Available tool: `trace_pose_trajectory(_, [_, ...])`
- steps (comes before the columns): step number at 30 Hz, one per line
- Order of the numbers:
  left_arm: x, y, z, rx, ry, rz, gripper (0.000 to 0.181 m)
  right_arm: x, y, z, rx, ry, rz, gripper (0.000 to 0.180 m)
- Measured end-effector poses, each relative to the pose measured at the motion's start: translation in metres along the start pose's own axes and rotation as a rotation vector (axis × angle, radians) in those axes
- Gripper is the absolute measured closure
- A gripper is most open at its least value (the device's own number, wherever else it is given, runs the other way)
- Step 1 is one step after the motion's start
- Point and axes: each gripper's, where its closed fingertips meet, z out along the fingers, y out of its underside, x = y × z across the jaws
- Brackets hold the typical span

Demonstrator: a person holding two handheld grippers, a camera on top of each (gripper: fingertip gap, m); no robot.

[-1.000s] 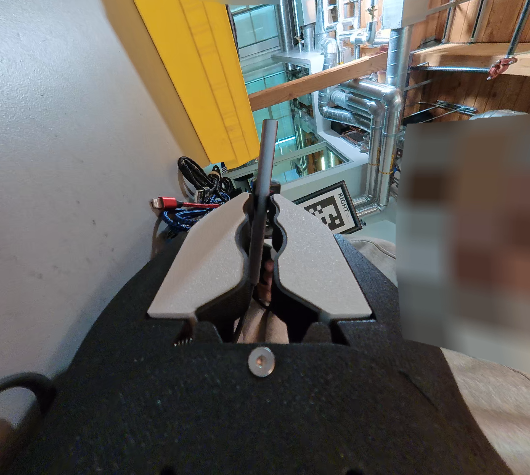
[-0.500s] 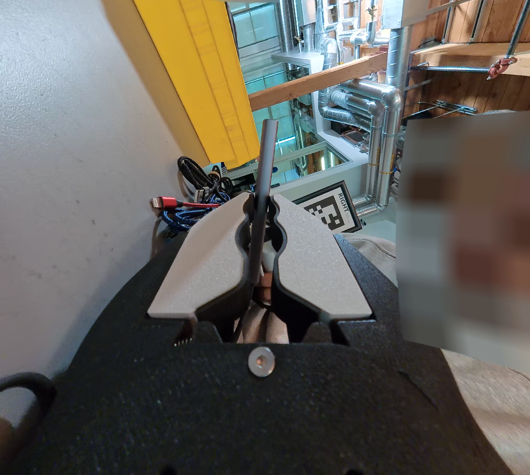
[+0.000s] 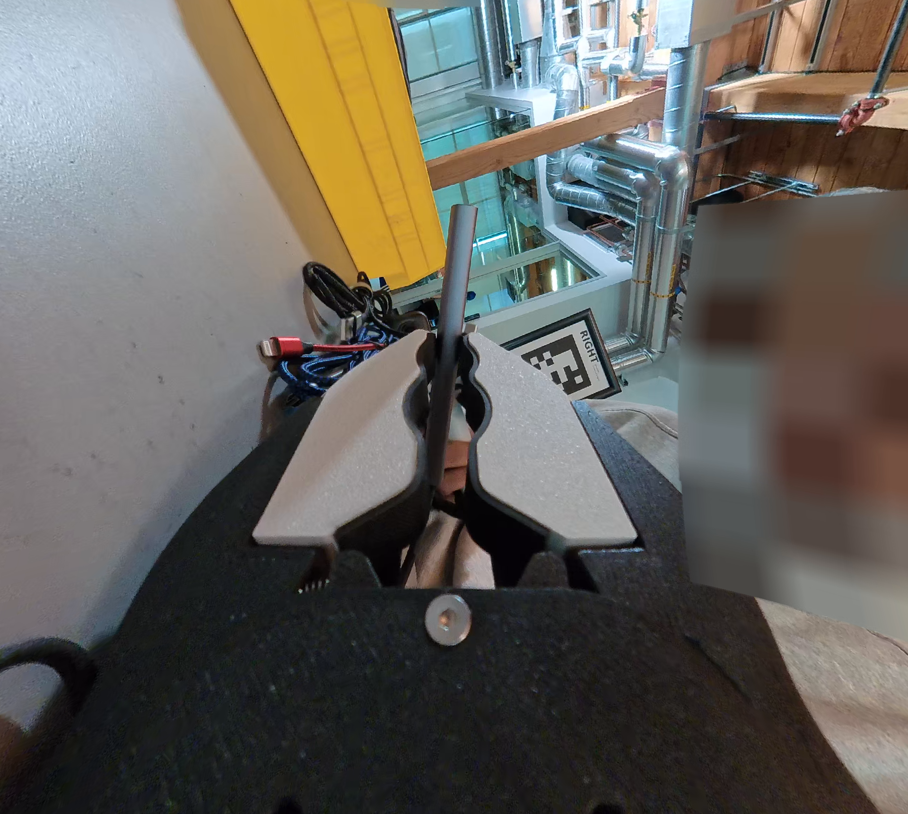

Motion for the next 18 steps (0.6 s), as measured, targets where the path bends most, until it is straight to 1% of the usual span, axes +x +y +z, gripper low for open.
trace_pose_trajectory(2, [0.000, 0.000, 0.000, -0.001, -0.001, 0.000, 0.171, -0.001, -0.003, 0.002, 0.002, -0.010, 0.008, 0.153])
trace_pose_trajectory(4, [0.000, 0.000, 0.000, -0.002, -0.001, 0.000, 0.171, -0.002, -0.004, 0.003, 0.008, -0.023, 0.025, 0.149])
trace_pose_trajectory(8, [0.000, 0.000, 0.000, -0.001, -0.002, 0.000, 0.171, -0.004, -0.004, 0.007, 0.015, -0.048, 0.099, 0.145])
trace_pose_trajectory(14, [0.000, 0.000, 0.000, -0.001, -0.004, 0.001, 0.171, -0.003, -0.006, 0.012, 0.029, -0.044, 0.142, 0.151])
trace_pose_trajectory(18, [-0.001, 0.000, 0.000, -0.001, -0.005, 0.001, 0.171, -0.002, -0.006, 0.013, 0.026, -0.043, 0.141, 0.163])
